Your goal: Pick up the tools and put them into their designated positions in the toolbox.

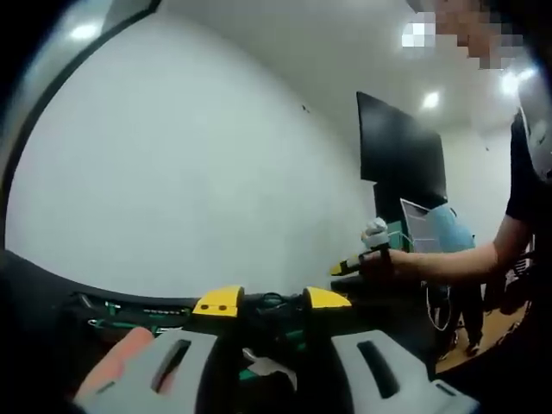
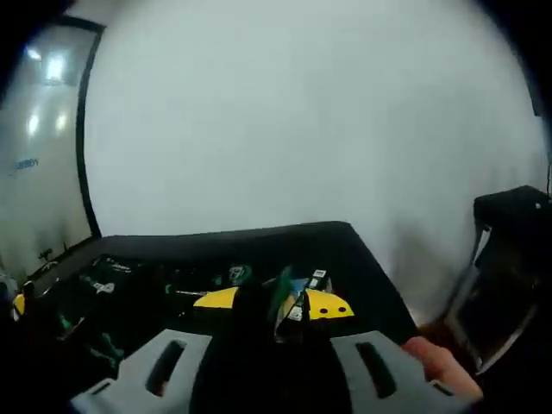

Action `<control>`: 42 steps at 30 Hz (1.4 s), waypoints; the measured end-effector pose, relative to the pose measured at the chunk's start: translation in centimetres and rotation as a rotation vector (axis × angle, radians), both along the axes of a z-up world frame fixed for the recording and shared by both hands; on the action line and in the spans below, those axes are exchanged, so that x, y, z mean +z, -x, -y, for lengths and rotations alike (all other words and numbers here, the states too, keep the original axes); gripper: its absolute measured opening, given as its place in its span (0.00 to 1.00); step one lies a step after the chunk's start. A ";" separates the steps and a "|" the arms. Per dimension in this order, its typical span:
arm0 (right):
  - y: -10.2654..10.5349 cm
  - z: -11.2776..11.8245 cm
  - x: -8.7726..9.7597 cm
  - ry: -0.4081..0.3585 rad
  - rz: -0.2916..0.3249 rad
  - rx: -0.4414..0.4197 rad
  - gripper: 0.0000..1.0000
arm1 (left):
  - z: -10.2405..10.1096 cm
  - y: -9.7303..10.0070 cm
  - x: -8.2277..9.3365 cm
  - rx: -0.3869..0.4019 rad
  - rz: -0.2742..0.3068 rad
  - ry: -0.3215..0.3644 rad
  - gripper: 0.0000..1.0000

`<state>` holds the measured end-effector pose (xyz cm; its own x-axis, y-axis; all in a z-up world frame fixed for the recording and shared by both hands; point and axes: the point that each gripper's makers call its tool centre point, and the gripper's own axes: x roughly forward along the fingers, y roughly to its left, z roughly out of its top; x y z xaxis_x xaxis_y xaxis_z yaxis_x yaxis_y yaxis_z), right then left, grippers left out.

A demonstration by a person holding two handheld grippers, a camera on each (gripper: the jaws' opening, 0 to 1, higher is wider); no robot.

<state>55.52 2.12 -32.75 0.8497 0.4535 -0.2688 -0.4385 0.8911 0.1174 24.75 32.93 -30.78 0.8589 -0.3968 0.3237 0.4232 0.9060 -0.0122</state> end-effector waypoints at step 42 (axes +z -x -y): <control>-4.3 1.2 -5.6 0.069 -0.251 -0.093 0.00 | 0.0 -0.1 0.1 -0.024 -0.007 0.032 0.26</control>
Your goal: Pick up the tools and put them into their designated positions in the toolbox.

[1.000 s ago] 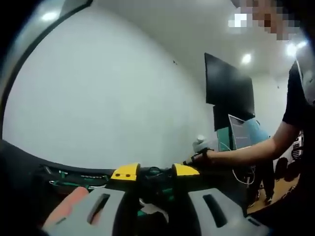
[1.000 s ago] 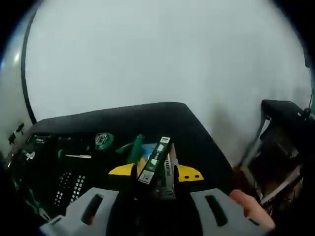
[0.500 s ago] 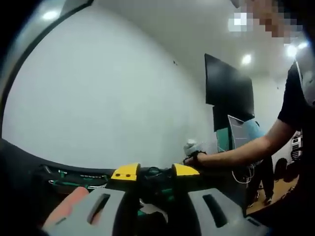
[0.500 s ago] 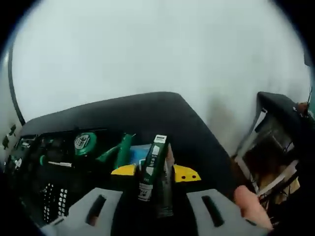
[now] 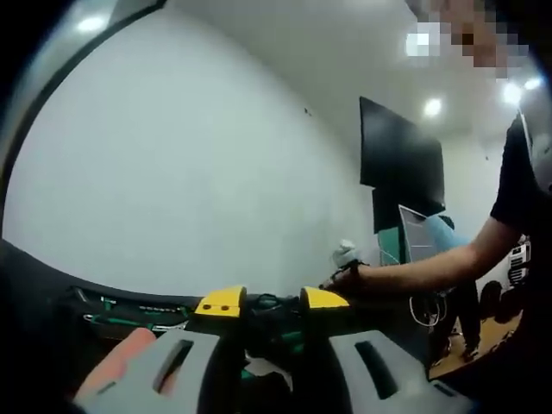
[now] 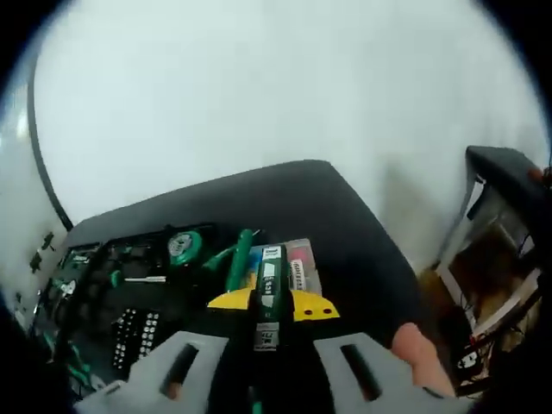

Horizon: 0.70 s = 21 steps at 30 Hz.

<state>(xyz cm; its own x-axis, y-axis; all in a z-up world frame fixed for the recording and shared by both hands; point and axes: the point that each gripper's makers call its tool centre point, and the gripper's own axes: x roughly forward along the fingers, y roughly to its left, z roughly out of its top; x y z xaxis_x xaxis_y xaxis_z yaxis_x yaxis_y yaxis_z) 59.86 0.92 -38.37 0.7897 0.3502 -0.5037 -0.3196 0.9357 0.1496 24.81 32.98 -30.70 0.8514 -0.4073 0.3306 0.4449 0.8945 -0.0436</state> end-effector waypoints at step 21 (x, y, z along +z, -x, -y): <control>4.5 -1.8 -1.3 -0.236 -0.243 0.094 0.14 | 0.1 -0.1 -0.2 0.002 -0.006 -0.009 0.25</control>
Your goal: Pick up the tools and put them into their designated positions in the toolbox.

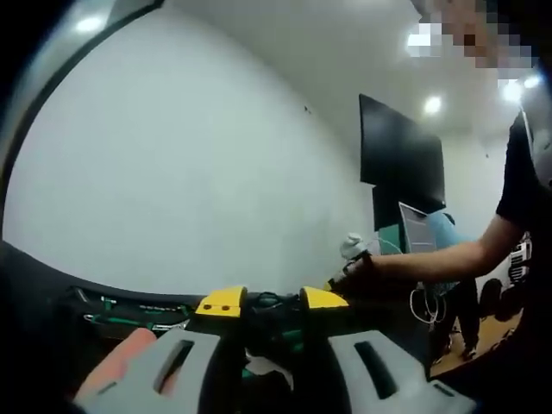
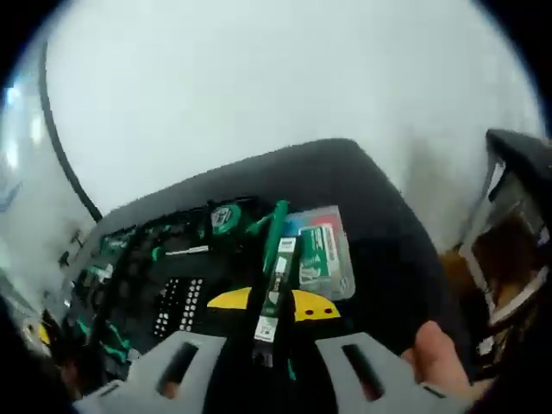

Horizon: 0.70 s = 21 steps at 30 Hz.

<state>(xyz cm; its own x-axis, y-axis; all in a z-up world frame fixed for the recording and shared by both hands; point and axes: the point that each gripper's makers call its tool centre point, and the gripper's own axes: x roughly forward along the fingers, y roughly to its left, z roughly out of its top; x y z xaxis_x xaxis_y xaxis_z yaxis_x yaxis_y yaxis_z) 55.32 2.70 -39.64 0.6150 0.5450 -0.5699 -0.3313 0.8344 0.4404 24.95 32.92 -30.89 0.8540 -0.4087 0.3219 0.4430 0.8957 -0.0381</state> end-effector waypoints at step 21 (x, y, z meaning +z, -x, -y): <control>0.2 -1.1 -1.6 -0.166 0.040 0.064 0.08 | 0.0 -0.1 -0.2 0.007 -0.004 -0.015 0.25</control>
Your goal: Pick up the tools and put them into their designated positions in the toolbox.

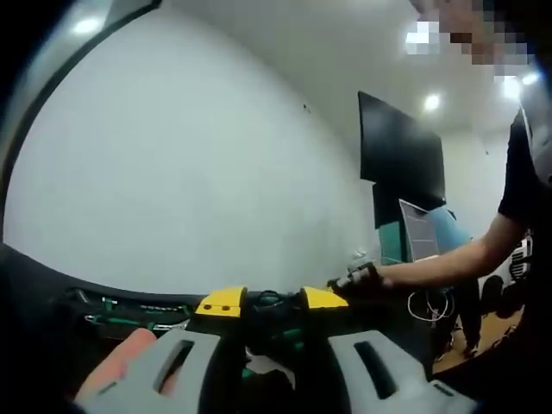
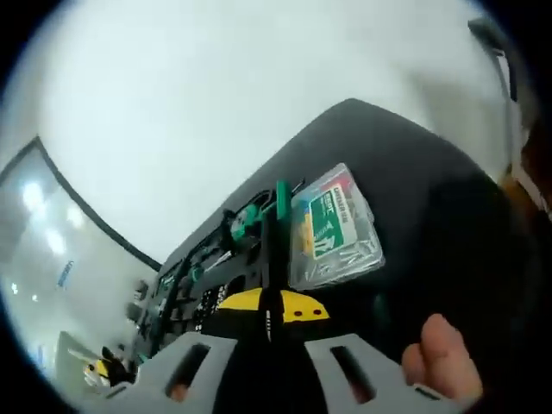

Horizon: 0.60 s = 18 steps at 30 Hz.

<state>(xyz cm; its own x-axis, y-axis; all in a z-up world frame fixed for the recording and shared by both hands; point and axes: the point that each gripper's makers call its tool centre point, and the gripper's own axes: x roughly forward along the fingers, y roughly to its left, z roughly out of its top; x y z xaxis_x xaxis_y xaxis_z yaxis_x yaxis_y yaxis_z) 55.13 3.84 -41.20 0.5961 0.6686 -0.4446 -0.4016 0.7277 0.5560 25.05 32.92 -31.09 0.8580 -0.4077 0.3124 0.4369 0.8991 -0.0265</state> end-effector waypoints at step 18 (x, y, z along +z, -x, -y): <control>-4.3 -2.1 0.1 0.143 0.085 0.053 0.08 | 0.0 -0.1 0.0 0.002 0.000 -0.006 0.25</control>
